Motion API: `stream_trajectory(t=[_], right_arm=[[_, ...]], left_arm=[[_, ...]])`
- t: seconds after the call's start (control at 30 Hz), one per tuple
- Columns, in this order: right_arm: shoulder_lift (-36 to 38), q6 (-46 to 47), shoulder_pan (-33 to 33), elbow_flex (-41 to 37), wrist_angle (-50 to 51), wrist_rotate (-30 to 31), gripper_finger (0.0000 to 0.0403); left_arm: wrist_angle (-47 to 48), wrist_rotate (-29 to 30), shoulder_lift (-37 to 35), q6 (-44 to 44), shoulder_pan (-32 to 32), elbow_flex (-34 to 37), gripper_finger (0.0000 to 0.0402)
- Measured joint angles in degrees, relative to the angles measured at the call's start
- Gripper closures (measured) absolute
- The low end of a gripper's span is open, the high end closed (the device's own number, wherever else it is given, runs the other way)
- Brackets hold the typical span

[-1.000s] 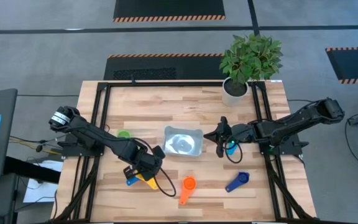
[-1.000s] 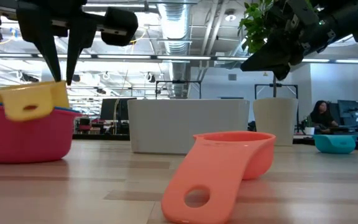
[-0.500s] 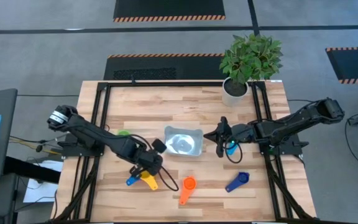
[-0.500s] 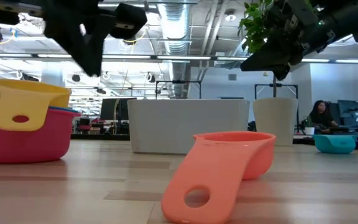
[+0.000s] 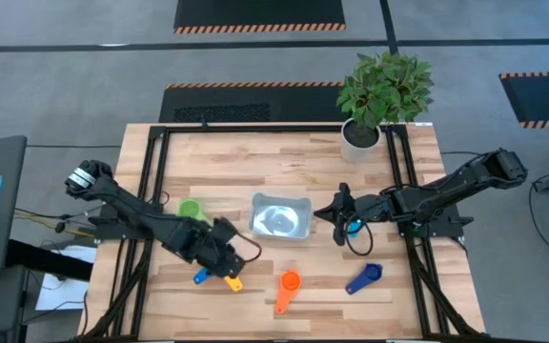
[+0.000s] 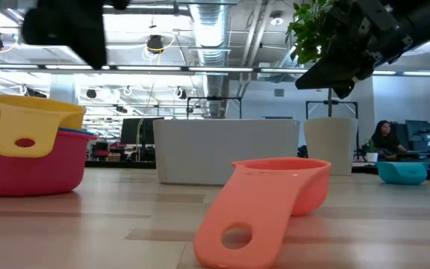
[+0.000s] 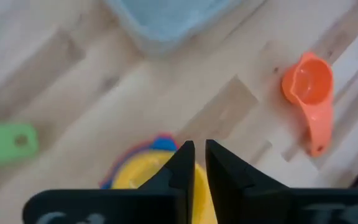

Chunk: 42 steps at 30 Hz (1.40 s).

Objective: Nest measuring cups in basket
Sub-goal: Stack the yellow measuring cup on top of the blue measuring cup

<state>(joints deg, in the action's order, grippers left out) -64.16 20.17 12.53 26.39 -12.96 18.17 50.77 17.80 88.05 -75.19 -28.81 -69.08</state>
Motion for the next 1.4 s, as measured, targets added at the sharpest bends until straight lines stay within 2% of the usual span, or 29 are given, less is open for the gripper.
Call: stream_trajectory(t=[0.17,0.33,0.47,0.6,0.8,0.93,1.23,1.4], right_arm=[[0.0,0.52,0.79,0.0,0.12,-0.02,0.0373],[0.0,0.35,0.84,0.0,0.31,0.0,0.0375],[0.0,0.39,0.84,0.0,0.31,-0.01,0.0372],[0.0,0.97,0.84,0.0,0.31,0.37,0.0368],[0.0,1.44,0.84,0.0,0.44,1.63,0.037],[0.0,1.44,0.84,0.0,0.49,1.64,0.0375],[0.0,1.44,0.84,0.0,0.49,1.68,0.037],[0.0,1.44,0.84,0.0,0.49,1.68,0.0373]], left_arm=[[4.22,1.07,0.09,-9.34,-4.1,0.0,0.0342],[10.82,-0.51,0.11,-17.37,-7.02,0.02,0.0287],[14.13,-0.97,0.13,-19.47,-7.92,0.02,0.0247],[14.1,-0.32,0.13,-18.88,-7.9,0.3,0.0234],[11.36,-1.44,0.23,-20.77,-7.9,5.9,0.0247],[10.78,-0.84,0.24,-20.89,-7.88,6.4,0.0263],[7.84,-0.98,0.24,-15.09,-7.58,6.4,0.0347],[8.07,-0.66,0.2,-10.93,-6.19,6.33,0.0368]])
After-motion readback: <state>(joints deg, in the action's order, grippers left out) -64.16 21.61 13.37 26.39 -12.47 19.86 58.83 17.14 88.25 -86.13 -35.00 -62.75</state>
